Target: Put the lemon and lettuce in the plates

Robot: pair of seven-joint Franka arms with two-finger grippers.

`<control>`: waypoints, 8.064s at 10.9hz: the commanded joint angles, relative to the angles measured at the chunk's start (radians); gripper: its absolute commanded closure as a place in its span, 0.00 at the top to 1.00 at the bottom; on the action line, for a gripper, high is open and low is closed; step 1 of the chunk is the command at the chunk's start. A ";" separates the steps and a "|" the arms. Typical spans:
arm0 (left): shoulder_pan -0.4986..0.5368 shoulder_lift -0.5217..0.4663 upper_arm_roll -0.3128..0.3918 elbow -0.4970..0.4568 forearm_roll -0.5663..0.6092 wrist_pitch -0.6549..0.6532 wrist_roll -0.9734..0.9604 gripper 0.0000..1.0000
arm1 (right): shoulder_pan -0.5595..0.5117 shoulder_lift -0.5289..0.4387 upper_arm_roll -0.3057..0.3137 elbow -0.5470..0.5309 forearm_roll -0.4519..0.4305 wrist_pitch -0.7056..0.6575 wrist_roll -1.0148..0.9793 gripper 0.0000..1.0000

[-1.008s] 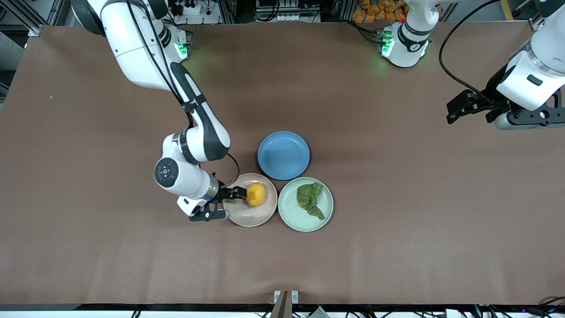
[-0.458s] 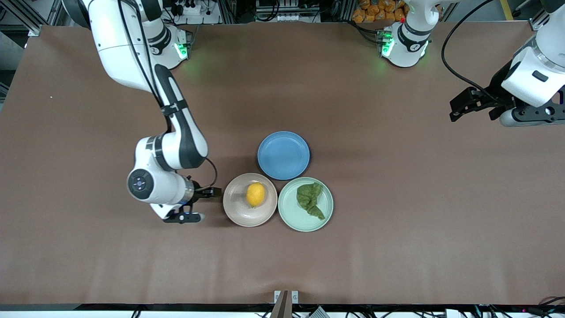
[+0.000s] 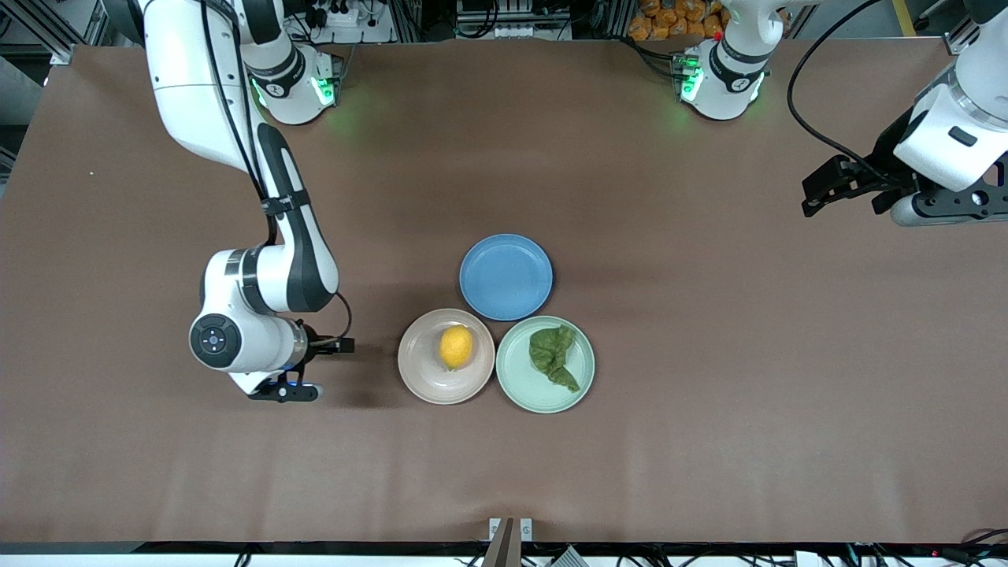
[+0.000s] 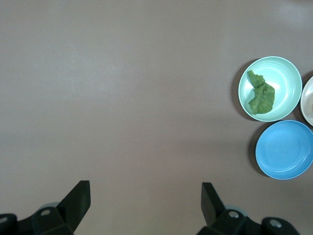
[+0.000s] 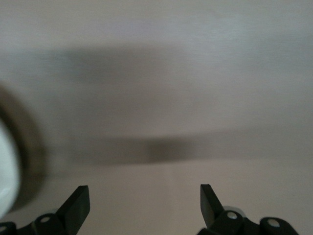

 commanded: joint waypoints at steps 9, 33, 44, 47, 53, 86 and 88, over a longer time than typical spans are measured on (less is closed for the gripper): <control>0.010 -0.014 -0.002 -0.015 -0.025 -0.006 0.019 1.00 | -0.229 -0.025 -0.094 -0.017 -0.058 -0.075 -0.353 1.00; 0.020 -0.015 0.000 -0.056 -0.019 0.032 0.025 1.00 | -0.381 -0.248 -0.243 0.109 0.047 -0.377 -0.547 1.00; 0.036 -0.020 0.000 -0.056 -0.018 0.032 0.026 1.00 | -0.345 -0.335 -0.349 0.203 0.045 -0.567 -0.600 1.00; 0.036 -0.022 0.000 -0.056 -0.019 0.032 0.026 1.00 | -0.248 -0.338 -0.346 0.268 0.053 -0.671 -0.368 1.00; 0.036 -0.014 0.000 -0.055 -0.018 0.040 0.026 1.00 | -0.006 -0.367 -0.343 0.250 0.044 -0.682 -0.177 1.00; 0.038 -0.014 0.004 -0.096 -0.013 0.098 0.065 1.00 | -0.553 -0.545 0.347 -0.132 -0.302 -0.332 -0.054 1.00; 0.040 -0.015 0.004 -0.093 -0.013 0.098 0.065 1.00 | -0.547 -0.600 0.347 -0.134 -0.303 -0.364 0.006 1.00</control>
